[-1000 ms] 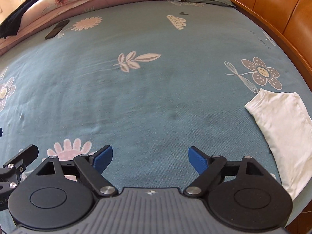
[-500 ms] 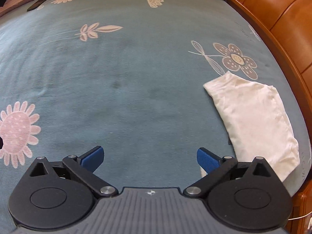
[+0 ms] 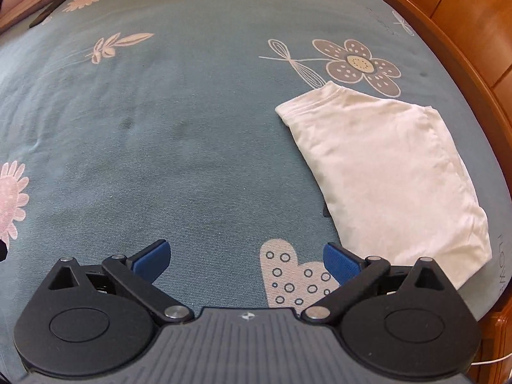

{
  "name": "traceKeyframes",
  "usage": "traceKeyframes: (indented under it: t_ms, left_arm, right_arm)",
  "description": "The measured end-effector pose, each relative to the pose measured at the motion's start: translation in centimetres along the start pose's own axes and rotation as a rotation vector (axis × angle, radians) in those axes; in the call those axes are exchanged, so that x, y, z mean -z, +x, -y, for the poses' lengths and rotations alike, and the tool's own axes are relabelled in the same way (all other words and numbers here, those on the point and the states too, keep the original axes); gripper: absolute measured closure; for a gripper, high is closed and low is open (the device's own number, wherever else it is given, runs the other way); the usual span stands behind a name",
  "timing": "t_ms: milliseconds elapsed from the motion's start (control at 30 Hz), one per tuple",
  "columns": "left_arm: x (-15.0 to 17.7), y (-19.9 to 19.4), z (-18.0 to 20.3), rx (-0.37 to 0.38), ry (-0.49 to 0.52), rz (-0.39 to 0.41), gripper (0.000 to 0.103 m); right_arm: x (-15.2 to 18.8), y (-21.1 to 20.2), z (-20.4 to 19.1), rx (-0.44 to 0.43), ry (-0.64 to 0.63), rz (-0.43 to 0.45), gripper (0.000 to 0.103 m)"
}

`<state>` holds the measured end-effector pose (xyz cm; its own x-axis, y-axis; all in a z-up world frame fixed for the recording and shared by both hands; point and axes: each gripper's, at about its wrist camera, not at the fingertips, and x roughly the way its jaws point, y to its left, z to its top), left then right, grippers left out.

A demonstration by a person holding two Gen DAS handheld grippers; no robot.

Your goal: Fold clothes

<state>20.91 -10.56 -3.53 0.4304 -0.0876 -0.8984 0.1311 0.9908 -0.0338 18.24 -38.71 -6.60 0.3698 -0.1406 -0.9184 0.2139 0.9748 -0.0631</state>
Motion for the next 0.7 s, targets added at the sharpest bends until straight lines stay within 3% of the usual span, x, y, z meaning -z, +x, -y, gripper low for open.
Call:
traceKeyframes:
  t_ms: [200, 300, 400, 567, 700]
  left_arm:
    - [2.3, -1.5, 0.7, 0.073, 0.032, 0.129, 0.001]
    - [3.7, -2.3, 1.0, 0.113, 0.045, 0.194, 0.001]
    - [5.7, -4.6, 0.4, 0.148, 0.0, 0.2, 0.001]
    - [7.7, -7.8, -0.6, 0.11, -0.017, 0.158, 0.001]
    - [9.1, -9.9, -1.1, 0.111, -0.066, 0.179, 0.001]
  right_arm:
    - [2.3, -1.5, -1.1, 0.001, -0.063, 0.147, 0.0]
    - [4.3, -2.3, -1.5, -0.008, -0.069, 0.17, 0.0]
    - [6.8, -4.2, -2.3, -0.051, -0.087, 0.172, 0.0]
    - [8.9, -8.4, -3.6, -0.157, -0.083, 0.149, 0.0]
    - [10.7, -11.1, -4.9, -0.132, -0.116, 0.203, 0.0]
